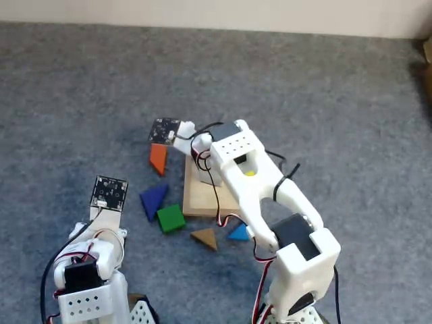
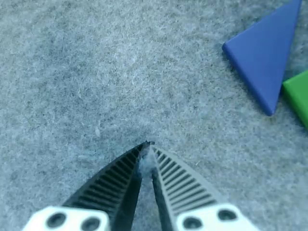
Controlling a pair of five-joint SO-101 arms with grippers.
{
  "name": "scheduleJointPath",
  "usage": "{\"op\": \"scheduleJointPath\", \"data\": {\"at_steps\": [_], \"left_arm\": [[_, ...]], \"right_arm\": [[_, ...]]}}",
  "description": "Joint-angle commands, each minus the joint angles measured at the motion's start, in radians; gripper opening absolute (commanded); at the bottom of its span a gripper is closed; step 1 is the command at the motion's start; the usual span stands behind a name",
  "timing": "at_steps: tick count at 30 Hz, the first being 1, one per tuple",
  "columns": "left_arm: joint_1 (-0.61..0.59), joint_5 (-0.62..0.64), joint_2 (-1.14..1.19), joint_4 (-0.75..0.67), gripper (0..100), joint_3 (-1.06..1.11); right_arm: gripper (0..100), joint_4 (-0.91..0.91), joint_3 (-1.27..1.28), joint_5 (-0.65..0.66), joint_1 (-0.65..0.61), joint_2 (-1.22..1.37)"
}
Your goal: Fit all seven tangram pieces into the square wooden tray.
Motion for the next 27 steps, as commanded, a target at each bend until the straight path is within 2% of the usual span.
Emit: {"op": "scheduleJointPath", "data": {"at_steps": [1,5,8,14,21,27], "left_arm": [[-0.005,0.006,-0.005,0.003,1,0.019],[-0.005,0.006,-0.005,0.003,1,0.019],[-0.005,0.006,-0.005,0.003,1,0.019],[-0.005,0.006,-0.005,0.003,1,0.019],[-0.005,0.006,-0.005,0.003,1,0.019],[-0.005,0.006,-0.005,0.003,1,0.019]], "right_arm": [[19.7,0.002,-0.065,-0.124,0.005,-0.085],[0.0,-0.048,-0.065,-0.339,-0.021,-0.105],[1.5,-0.099,-0.059,-0.463,-0.024,-0.105],[0.5,-0.285,0.008,-0.603,-0.002,-0.085],[0.5,-0.331,0.062,-0.597,0.035,0.027],[0.5,-0.252,0.065,-0.416,0.099,0.051]]}}
